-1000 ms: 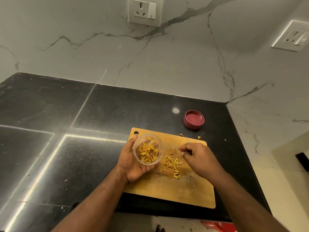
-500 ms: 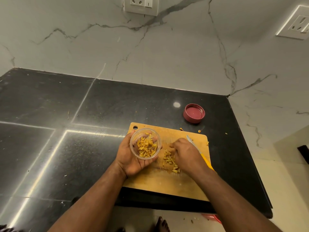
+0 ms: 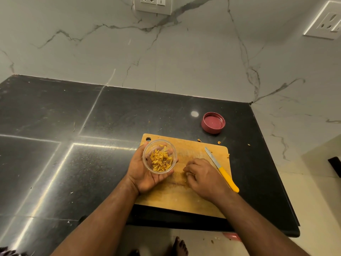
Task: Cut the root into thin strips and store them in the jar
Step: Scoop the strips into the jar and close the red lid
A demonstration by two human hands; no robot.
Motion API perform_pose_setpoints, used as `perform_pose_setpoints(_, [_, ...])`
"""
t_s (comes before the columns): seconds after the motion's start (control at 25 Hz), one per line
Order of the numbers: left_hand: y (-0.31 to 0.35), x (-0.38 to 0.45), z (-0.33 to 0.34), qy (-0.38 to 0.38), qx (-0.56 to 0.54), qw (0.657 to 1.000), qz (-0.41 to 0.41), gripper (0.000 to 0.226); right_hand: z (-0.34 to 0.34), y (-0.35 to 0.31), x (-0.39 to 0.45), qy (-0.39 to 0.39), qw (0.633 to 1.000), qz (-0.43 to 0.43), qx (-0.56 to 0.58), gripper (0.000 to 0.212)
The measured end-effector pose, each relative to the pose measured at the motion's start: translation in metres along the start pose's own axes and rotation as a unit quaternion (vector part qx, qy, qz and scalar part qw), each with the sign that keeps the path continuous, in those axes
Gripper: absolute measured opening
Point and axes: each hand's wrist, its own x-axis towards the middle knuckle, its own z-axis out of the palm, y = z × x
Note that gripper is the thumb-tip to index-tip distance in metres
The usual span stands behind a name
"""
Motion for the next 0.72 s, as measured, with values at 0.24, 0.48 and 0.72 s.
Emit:
perform_pose_setpoints(0.24, [-0.001, -0.001, 0.001, -0.002, -0.003, 1.0, 0.001, 0.077, 0.004, -0.003, -0.012, -0.029, 0.999, -0.029, -0.022, 0.03])
perform_pose_setpoints(0.48, [-0.001, -0.001, 0.002, -0.007, -0.007, 1.0, 0.0, 0.075, -0.017, 0.016, -0.021, 0.014, 0.998, 0.055, 0.042, 0.032])
perform_pose_setpoints(0.72, [-0.002, -0.001, 0.004, -0.001, -0.005, 1.0, -0.003, 0.076, 0.009, -0.004, -0.031, -0.069, 0.995, 0.02, -0.065, 0.051])
